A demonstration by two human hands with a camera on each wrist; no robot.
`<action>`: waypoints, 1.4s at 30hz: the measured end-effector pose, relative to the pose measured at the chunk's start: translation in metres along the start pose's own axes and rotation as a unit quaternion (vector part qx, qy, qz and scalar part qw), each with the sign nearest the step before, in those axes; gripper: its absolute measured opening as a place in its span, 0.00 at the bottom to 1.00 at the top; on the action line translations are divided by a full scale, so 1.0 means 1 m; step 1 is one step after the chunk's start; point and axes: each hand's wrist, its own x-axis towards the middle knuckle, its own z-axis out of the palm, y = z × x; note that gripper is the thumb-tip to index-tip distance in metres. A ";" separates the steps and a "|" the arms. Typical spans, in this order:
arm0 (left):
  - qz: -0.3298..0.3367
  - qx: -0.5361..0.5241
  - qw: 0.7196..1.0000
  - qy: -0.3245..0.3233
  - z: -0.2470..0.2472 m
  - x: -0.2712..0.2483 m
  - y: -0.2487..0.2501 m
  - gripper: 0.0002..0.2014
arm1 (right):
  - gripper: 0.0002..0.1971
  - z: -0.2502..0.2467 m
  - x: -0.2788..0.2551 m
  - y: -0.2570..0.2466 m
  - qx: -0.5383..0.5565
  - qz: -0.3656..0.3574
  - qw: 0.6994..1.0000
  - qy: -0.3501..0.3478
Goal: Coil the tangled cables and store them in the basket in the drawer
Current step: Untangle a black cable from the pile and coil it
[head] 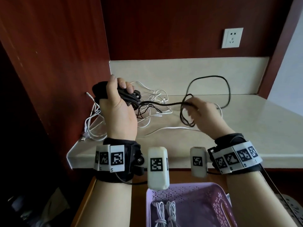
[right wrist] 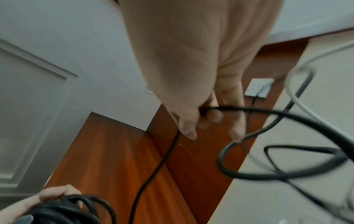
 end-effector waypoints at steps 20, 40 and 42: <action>0.071 0.490 0.853 -0.166 -0.020 0.005 -0.028 0.19 | 0.07 -0.041 -0.007 -0.048 -0.042 -0.134 0.989 -0.046; 0.063 0.669 0.691 -0.267 0.024 0.018 -0.002 0.24 | 0.06 -0.060 0.021 -0.037 -0.042 -0.029 0.998 -0.046; 0.060 0.626 0.732 -0.264 0.034 0.038 0.002 0.22 | 0.05 -0.069 0.032 -0.032 -0.082 0.009 0.996 -0.025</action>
